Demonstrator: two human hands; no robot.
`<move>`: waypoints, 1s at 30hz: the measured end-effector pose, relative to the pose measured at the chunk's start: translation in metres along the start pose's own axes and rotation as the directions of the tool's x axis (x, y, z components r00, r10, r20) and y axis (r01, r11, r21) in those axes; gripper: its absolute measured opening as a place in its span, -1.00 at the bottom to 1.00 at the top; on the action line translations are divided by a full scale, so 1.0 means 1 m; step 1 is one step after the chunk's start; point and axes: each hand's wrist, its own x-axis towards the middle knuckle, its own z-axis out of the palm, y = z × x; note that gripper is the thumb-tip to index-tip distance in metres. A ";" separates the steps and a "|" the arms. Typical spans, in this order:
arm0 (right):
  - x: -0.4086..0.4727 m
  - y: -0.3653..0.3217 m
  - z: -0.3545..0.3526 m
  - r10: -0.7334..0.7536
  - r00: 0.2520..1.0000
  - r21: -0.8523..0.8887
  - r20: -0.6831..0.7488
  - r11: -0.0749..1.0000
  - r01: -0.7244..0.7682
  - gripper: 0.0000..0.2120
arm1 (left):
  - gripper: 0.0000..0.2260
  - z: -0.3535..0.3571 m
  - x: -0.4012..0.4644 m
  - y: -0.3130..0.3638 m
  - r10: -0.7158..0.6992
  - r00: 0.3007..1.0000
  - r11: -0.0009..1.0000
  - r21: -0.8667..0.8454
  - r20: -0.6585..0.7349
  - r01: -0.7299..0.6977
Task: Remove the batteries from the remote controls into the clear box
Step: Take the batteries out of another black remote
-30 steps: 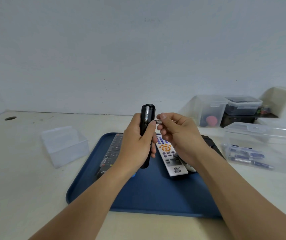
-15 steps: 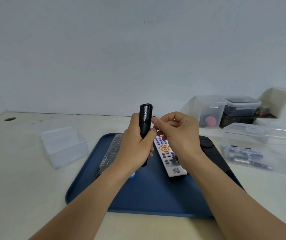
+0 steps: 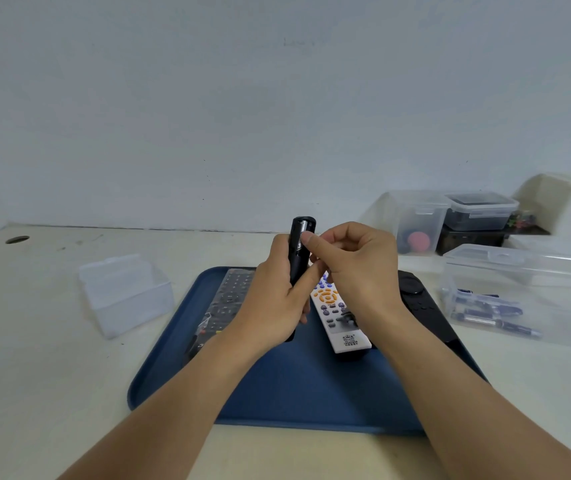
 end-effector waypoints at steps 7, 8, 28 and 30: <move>0.002 -0.001 -0.004 0.034 0.996 0.091 0.078 0.995 -0.041 -0.77 | -0.92 -0.002 0.000 -0.001 -0.008 1.000 0.999 -0.043 0.020 0.009; 0.003 -0.001 -0.006 0.046 0.995 0.094 0.094 0.994 -0.055 -0.77 | -0.92 -0.001 0.000 -0.002 -0.016 0.999 0.998 -0.064 0.030 0.018; 0.028 -0.008 -0.082 0.479 0.691 -0.812 0.542 0.510 0.283 -0.28 | -0.84 -0.004 0.001 0.007 -0.381 0.902 0.840 -0.330 0.205 0.430; 0.027 -0.006 -0.080 0.454 0.702 -0.803 0.548 0.520 0.291 -0.28 | -0.83 -0.004 0.000 0.007 -0.392 0.893 0.835 -0.321 0.223 0.447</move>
